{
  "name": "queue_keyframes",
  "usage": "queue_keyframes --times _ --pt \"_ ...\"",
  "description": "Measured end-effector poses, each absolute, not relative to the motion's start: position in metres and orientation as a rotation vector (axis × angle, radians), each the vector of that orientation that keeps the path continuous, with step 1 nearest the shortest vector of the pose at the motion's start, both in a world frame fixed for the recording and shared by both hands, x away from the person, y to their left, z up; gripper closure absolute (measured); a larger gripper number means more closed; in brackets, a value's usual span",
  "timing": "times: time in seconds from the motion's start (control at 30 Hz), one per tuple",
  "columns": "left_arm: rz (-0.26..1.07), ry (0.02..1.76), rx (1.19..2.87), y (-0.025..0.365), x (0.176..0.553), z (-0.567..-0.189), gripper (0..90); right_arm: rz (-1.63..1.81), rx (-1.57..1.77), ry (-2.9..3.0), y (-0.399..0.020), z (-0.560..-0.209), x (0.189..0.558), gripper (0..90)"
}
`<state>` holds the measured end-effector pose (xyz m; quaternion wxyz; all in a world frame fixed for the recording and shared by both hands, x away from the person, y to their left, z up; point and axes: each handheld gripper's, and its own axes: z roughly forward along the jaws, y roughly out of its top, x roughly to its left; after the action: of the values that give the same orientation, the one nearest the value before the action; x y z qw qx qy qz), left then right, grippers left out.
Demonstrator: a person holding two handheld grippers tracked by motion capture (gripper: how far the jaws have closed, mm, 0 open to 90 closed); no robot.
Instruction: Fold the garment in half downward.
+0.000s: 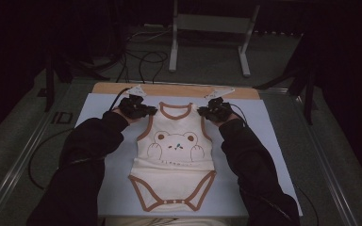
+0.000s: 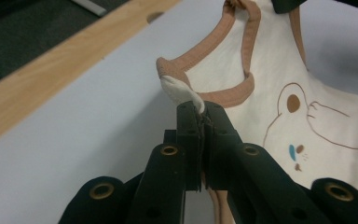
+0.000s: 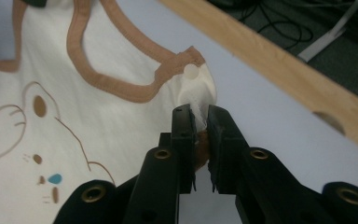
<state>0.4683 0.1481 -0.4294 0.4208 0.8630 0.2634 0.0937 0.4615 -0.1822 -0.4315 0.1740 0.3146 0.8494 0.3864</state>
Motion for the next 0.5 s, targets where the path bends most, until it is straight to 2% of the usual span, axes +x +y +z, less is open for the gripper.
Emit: queue_keyframes --times 0.5 --pt "0.291 0.651 2.083 0.163 0.465 -0.399 87.6 1.152 0.868 2.332 -0.177 -0.401 0.468 82.3"
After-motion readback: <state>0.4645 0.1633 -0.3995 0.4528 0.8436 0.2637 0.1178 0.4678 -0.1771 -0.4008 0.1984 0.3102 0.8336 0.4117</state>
